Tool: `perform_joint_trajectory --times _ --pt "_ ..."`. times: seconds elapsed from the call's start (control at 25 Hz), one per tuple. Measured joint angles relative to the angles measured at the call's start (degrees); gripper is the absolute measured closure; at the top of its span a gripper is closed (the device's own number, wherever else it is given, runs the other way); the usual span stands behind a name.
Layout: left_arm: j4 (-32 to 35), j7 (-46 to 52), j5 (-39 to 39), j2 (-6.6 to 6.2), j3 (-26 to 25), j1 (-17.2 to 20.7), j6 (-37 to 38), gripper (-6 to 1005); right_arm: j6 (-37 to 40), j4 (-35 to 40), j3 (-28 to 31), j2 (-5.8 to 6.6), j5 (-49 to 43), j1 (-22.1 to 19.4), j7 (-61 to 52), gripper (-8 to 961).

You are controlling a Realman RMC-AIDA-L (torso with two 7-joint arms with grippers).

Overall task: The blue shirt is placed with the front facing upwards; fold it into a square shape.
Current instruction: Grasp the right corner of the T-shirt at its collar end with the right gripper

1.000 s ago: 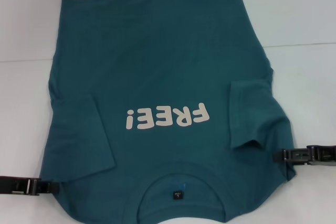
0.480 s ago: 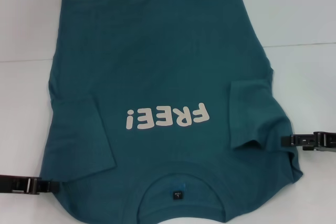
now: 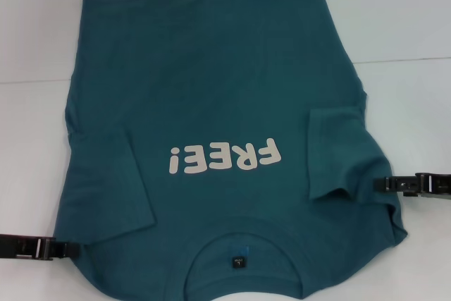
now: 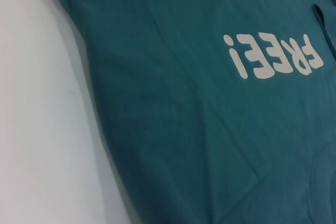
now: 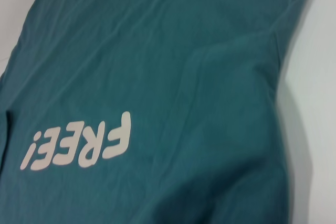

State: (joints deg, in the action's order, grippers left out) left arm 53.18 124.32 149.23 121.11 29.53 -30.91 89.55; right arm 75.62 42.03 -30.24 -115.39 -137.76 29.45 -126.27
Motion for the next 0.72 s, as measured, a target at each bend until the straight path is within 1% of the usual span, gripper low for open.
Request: perform_joint_trajectory --times 0.12,0.32,0.44,0.6,0.72 --pt "0.0 0.0 0.0 0.00 0.0 0.0 0.0 970 -1.3 0.2 0.0 -0.40 0.1 0.4 0.5 22" --pt "0.0 0.0 0.0 0.08 0.0 -0.1 0.0 970 -3.1 -0.2 0.0 -0.66 0.1 1.6 1.3 23" --pt "0.0 -0.1 -0.1 0.20 0.0 -0.1 0.0 970 -4.0 -0.3 -0.1 -1.15 -0.1 2.1 1.8 24" --pt "-0.5 -0.1 -0.5 0.15 0.0 -0.1 0.0 970 -5.3 -0.4 -0.8 -1.71 -0.2 2.4 2.2 24" --pt "-0.7 -0.1 -0.6 0.06 0.0 -0.1 -0.1 971 -6.1 -0.4 -1.6 -1.89 -0.2 2.4 2.2 25"
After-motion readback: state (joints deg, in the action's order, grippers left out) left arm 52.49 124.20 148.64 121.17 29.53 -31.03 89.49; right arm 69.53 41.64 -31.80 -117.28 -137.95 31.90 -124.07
